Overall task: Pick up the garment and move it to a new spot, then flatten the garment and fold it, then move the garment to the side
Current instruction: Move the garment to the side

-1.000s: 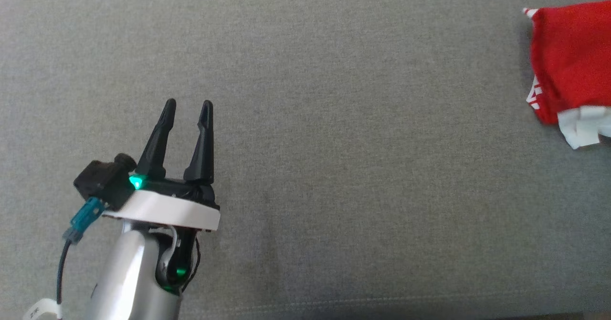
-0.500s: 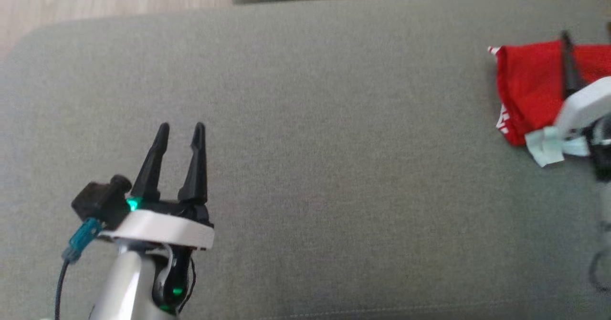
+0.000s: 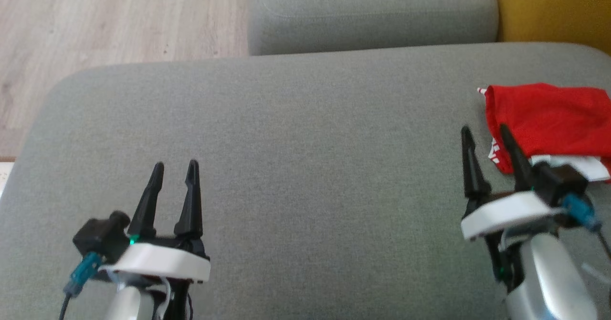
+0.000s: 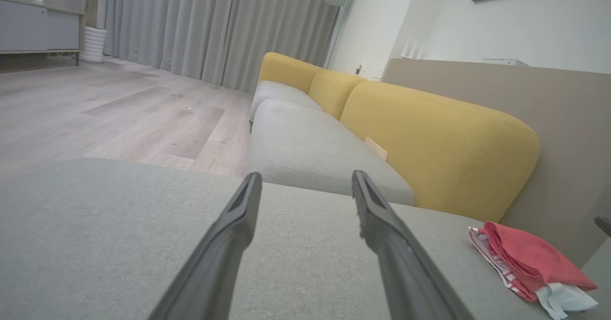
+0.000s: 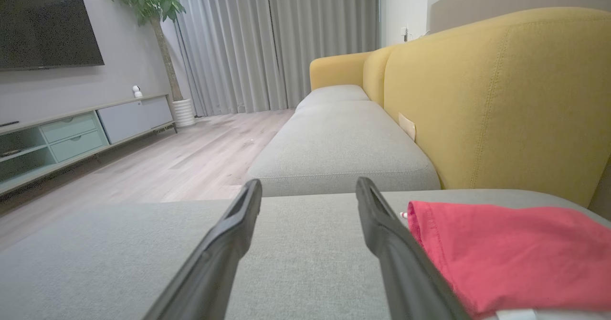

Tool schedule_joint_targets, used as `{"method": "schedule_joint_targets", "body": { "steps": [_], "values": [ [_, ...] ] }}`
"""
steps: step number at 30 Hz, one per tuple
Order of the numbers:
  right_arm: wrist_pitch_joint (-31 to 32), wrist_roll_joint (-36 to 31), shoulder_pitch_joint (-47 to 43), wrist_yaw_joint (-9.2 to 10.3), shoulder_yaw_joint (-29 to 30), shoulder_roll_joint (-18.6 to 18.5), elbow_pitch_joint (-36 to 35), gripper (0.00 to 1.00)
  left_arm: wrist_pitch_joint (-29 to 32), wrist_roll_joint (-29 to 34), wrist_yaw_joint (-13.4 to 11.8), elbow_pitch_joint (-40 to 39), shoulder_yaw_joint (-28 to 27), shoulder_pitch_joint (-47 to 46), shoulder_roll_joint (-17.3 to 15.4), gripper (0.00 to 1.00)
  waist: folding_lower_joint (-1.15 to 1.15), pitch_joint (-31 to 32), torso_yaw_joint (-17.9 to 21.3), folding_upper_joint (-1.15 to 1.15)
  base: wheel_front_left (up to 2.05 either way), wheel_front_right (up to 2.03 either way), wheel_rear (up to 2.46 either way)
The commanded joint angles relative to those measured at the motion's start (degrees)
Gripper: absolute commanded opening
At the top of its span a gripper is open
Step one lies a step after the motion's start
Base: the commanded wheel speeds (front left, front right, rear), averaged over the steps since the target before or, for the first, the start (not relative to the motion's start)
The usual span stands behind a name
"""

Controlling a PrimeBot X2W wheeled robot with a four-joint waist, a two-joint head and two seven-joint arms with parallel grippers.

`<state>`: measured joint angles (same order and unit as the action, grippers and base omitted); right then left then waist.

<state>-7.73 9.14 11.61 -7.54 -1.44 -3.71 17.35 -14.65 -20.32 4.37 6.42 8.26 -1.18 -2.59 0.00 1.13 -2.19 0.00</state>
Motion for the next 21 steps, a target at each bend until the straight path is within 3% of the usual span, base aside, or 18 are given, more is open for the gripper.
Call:
{"method": "schedule_joint_targets", "body": {
  "steps": [1, 9, 21],
  "values": [
    [-1.6, -0.2, 1.5, 0.05, -1.6, 0.4, -2.1, 1.0, -0.3, 0.0, -0.6, -2.0, -2.2, -1.5, -0.3, 1.0, 0.0, 0.6, -0.3, 0.0, 0.0, 0.0, 0.0],
    [-6.4, 1.4, -5.0, 0.05, -4.3, 0.8, -0.9, 1.0, -0.3, -0.1, -1.2, -2.1, -2.4, 1.8, -0.3, 1.0, 0.0, 2.0, -0.6, 0.0, 0.0, 0.0, 0.0],
    [-7.2, 2.7, -6.9, 0.05, -5.2, 0.8, -1.3, 1.0, -0.3, -0.5, -0.6, -2.4, -3.3, 3.6, -0.3, 1.0, 0.0, 2.3, 0.3, 0.0, 0.0, 0.0, 0.0]
  ]
}}
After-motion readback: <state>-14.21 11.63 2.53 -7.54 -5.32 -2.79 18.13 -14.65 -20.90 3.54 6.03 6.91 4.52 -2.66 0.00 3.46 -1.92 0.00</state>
